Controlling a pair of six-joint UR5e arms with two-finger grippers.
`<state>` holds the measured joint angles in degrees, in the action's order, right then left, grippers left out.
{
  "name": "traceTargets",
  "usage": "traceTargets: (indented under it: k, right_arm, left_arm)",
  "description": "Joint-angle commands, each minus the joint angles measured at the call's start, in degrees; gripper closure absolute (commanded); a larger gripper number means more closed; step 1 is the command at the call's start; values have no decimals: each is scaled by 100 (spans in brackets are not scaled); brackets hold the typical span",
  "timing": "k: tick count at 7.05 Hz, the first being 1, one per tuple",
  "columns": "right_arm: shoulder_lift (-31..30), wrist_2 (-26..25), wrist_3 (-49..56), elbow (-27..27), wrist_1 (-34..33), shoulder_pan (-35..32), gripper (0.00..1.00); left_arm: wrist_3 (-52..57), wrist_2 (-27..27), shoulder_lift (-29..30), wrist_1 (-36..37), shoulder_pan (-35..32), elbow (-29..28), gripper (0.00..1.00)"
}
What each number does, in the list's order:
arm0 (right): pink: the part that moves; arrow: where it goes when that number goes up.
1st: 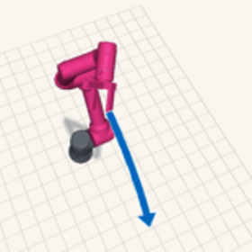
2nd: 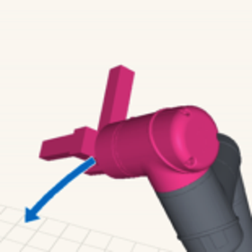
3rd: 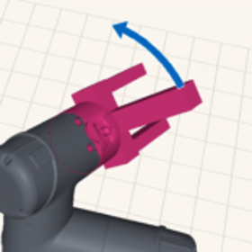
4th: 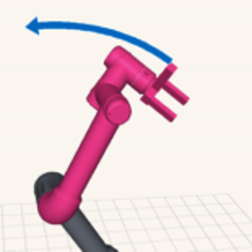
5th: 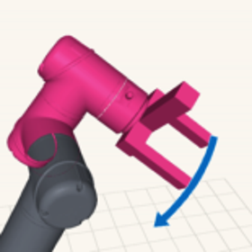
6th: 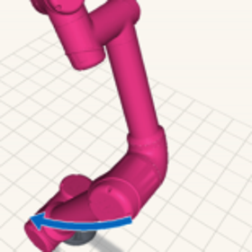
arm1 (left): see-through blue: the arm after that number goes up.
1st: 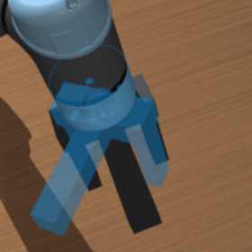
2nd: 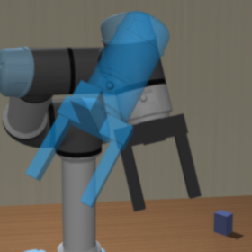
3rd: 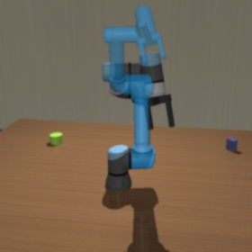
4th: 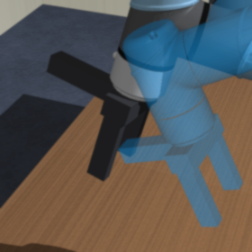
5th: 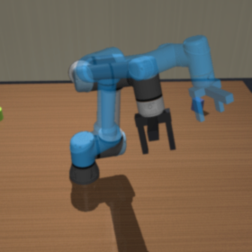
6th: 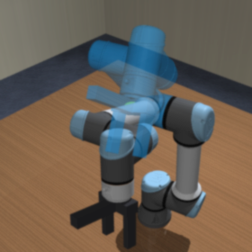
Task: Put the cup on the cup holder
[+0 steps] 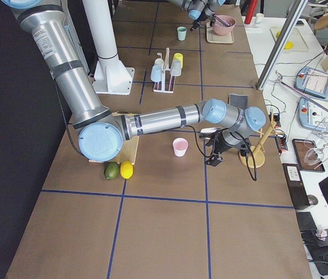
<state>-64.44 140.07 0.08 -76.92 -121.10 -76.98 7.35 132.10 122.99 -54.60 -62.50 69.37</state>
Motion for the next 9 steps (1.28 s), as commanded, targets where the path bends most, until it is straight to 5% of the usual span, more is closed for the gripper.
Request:
traceTargets:
  k: [1, 9]
  right_arm:
    - [525, 196, -8, 760, -186, 532, 0]
    - [416, 196, 19, 1135, -344, 1606, 0]
  left_arm:
    - [3, 156, 32, 2, 54, -160, 0]
    - [30, 518, 251, 475, 326, -961, 0]
